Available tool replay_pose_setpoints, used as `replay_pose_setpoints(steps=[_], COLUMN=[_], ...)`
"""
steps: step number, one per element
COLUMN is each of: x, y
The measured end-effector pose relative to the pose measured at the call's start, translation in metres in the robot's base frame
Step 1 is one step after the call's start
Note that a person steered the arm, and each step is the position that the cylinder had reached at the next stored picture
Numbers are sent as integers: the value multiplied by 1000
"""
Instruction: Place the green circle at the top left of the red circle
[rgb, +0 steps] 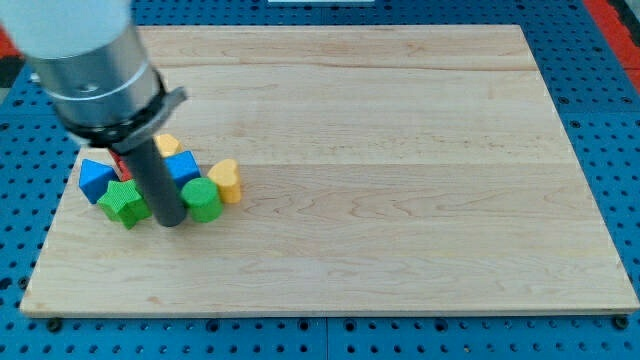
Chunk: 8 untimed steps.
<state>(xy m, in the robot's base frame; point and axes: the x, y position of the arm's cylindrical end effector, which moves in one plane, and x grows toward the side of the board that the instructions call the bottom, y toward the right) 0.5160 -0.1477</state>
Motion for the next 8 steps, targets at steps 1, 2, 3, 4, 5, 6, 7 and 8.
replay_pose_setpoints(steps=[1, 2, 3, 4, 5, 6, 7, 8], x=[26, 43, 16, -6, -37, -69, -75, -58], y=[-7, -42, -87, -80, -50, -21, 2, 11])
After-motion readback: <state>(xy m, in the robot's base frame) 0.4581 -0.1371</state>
